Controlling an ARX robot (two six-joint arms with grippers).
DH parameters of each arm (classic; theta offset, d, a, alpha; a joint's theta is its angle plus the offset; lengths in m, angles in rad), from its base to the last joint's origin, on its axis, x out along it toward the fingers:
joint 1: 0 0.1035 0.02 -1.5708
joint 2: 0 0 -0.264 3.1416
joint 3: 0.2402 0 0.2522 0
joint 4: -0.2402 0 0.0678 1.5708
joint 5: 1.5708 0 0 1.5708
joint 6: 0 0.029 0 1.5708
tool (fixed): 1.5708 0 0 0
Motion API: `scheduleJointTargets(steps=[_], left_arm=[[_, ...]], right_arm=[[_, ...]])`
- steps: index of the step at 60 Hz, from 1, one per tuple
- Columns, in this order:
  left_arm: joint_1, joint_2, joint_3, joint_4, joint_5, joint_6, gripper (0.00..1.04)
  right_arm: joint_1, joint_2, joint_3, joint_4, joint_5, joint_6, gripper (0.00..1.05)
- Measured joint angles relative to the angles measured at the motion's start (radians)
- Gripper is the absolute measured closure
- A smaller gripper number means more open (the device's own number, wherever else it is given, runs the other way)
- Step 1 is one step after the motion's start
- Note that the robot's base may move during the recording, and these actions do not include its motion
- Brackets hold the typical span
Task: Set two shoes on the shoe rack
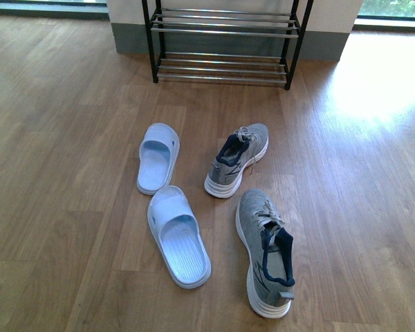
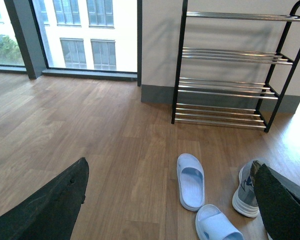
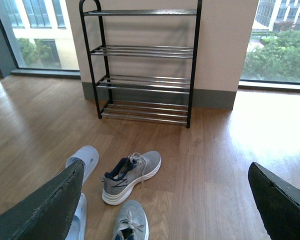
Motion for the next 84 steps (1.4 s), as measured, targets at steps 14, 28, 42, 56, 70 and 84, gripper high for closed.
scheduleJointTargets(steps=[14, 28, 42, 56, 70, 84], left_arm=[[0.000, 0.000, 0.000, 0.000, 0.000, 0.000, 0.09], [0.000, 0.000, 0.000, 0.000, 0.000, 0.000, 0.09], [0.000, 0.000, 0.000, 0.000, 0.000, 0.000, 0.09], [0.000, 0.000, 0.000, 0.000, 0.000, 0.000, 0.09], [0.000, 0.000, 0.000, 0.000, 0.000, 0.000, 0.09], [0.000, 0.000, 0.000, 0.000, 0.000, 0.000, 0.09]], right_arm=[[0.000, 0.000, 0.000, 0.000, 0.000, 0.000, 0.09], [0.000, 0.000, 0.000, 0.000, 0.000, 0.000, 0.09], [0.000, 0.000, 0.000, 0.000, 0.000, 0.000, 0.09], [0.000, 0.000, 0.000, 0.000, 0.000, 0.000, 0.09], [0.000, 0.000, 0.000, 0.000, 0.000, 0.000, 0.09], [0.000, 0.000, 0.000, 0.000, 0.000, 0.000, 0.09]])
